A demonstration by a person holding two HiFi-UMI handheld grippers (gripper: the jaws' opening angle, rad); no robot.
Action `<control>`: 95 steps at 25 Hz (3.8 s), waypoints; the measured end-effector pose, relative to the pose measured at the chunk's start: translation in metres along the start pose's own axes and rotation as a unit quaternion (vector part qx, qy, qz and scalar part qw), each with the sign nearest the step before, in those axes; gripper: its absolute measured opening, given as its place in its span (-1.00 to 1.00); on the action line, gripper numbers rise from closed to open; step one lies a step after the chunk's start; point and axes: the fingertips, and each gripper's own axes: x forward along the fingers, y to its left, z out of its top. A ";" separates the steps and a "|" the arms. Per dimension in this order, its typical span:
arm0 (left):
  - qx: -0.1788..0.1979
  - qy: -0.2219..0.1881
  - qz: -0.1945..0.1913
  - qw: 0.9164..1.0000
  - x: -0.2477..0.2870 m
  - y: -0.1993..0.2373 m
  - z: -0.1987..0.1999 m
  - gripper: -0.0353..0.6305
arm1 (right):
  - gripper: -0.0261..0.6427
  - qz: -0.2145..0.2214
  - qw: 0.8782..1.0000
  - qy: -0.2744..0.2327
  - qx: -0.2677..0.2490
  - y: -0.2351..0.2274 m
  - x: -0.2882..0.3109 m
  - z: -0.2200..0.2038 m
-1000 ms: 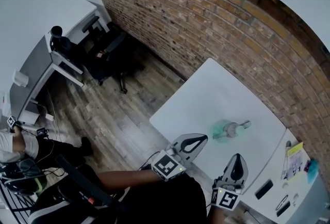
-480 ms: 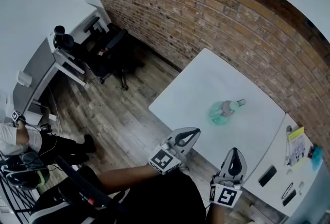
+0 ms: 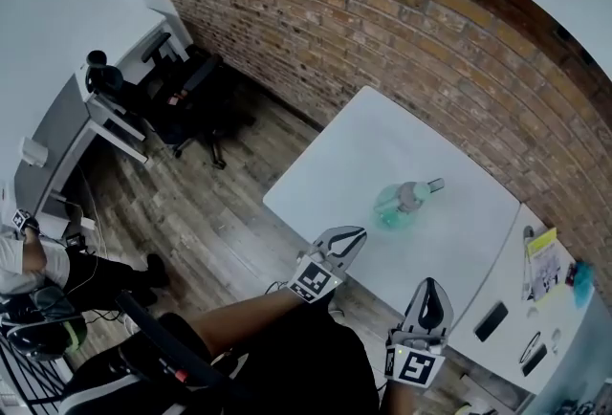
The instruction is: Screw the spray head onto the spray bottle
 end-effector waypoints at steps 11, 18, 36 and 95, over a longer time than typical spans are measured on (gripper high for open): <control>-0.026 0.032 -0.018 0.999 0.066 0.020 -0.022 -0.15 | -0.90 -0.020 1.000 -0.022 0.005 -0.018 0.031 0.015; -0.008 0.018 -0.063 0.998 0.097 0.014 -0.043 0.11 | -0.90 -0.045 0.999 -0.022 0.000 -0.029 0.043 0.005; 0.015 -0.005 -0.143 0.990 0.133 -0.001 -0.052 0.27 | -0.90 -0.048 0.998 -0.002 0.048 -0.028 0.083 -0.015; 0.039 -0.021 -0.201 0.979 0.152 -0.009 -0.037 0.27 | -0.19 0.499 0.676 0.329 -0.432 0.010 0.189 -0.041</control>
